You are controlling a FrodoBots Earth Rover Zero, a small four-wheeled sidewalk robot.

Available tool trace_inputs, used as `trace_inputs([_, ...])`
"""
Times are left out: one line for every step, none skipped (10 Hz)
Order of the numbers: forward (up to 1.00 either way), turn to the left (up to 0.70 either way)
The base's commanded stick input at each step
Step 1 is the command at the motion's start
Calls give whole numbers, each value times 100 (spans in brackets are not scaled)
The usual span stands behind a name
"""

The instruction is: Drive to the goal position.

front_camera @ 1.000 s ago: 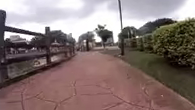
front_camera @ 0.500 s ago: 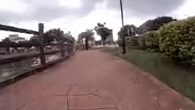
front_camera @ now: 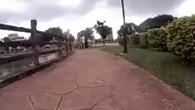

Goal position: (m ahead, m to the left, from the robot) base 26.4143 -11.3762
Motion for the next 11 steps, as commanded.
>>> trace_inputs([70,26])
trace_inputs([70,34])
trace_inputs([70,33])
trace_inputs([70,3])
trace_inputs([70,0])
trace_inputs([70,0])
trace_inputs([70,0])
trace_inputs([70,0])
trace_inputs([70,0])
trace_inputs([70,0])
trace_inputs([70,2])
